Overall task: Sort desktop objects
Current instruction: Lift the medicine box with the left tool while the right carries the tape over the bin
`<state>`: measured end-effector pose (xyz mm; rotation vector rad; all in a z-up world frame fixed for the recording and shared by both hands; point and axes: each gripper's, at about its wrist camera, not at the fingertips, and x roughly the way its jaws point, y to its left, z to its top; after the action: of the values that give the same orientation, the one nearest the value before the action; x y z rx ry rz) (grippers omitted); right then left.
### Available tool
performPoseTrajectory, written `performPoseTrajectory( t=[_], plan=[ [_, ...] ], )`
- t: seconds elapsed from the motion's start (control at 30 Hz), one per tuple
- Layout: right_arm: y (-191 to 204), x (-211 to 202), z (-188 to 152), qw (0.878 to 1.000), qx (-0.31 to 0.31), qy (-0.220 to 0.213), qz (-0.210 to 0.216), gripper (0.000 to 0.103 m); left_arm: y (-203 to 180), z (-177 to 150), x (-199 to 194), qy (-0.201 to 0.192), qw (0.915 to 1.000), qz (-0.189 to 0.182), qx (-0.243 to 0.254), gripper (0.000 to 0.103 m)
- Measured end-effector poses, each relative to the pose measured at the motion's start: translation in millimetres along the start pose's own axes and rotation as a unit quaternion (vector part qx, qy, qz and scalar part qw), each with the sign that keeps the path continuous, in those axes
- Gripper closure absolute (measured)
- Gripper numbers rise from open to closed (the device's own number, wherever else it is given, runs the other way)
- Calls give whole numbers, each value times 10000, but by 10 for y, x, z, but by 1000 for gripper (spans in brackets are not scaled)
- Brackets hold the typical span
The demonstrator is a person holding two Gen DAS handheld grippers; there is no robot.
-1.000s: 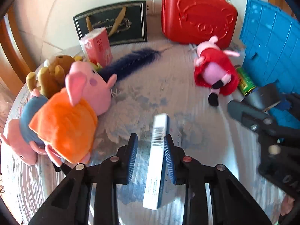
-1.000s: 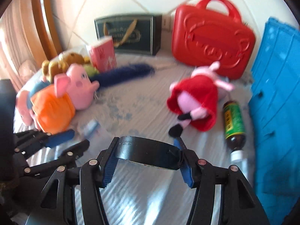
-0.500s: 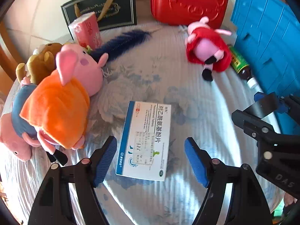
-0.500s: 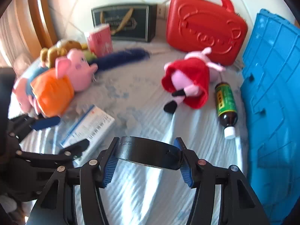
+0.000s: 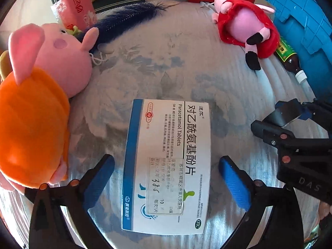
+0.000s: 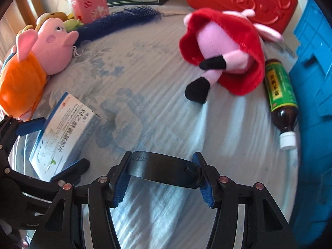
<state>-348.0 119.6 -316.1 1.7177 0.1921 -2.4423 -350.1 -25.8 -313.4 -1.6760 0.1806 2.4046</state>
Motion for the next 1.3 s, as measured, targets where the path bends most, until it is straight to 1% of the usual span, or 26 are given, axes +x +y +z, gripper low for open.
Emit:
performPoseTrajectory(
  t=[0.1,0.17,0.2,0.27,0.33,0.43,0.53,0.63,0.67,0.8,0.87,0.97,1.1,1.23,1.3],
  plan=[
    [-18,-16,-44,10000,-8,-53,11,46,-51,-17,-74,-157,9999,-45,51,32],
    [0,-99,-70,9998,-55,-164,-11,46,-59,-11,-100,-141,9998,-121,-22,32],
    [10,-157,-79,9996,-97,-246,-86,46,-59,-14,-118,-174,9998,-86,-31,32],
    [9,-315,-91,9990,-107,-435,-61,46,-68,-17,-217,-320,9995,41,-22,32],
    [8,-548,-103,9973,-120,-713,-94,46,-89,1,-399,-595,9981,165,-1,32],
    [18,-989,-128,9923,-121,-1210,-228,46,-160,60,-800,-1153,9929,304,48,32],
    [39,-1529,-121,9823,-15,-1842,-332,46,-238,106,-1298,-1814,9826,381,105,32],
    [42,-2093,-132,9680,164,-2442,-551,46,-376,179,-1770,-2401,9702,304,143,32],
    [11,-2298,-162,9622,243,-2636,-634,46,-396,214,-1914,-2546,9666,249,182,32],
    [-139,-2975,-245,9403,576,-3217,-953,46,-749,356,-2445,-3102,9496,31,438,32],
    [-236,-3313,-337,9294,741,-3432,-1137,46,-953,418,-2682,-3277,9430,-188,540,32],
    [-464,-3702,-504,9172,994,-3600,-1392,46,-1307,492,-2931,-3508,9323,-489,729,32],
    [-827,-4152,-858,8985,1362,-3744,-1841,46,-1847,502,-3212,-3731,9180,-808,1076,32],
    [-1228,-4459,-1244,8796,1739,-3802,-2268,46,-2457,458,-3389,-3839,9044,-1070,1523,32],
    [-1443,-4515,-1393,8721,1891,-3785,-2458,46,-2727,423,-3446,-3869,8979,-1121,1778,32]
  ],
)
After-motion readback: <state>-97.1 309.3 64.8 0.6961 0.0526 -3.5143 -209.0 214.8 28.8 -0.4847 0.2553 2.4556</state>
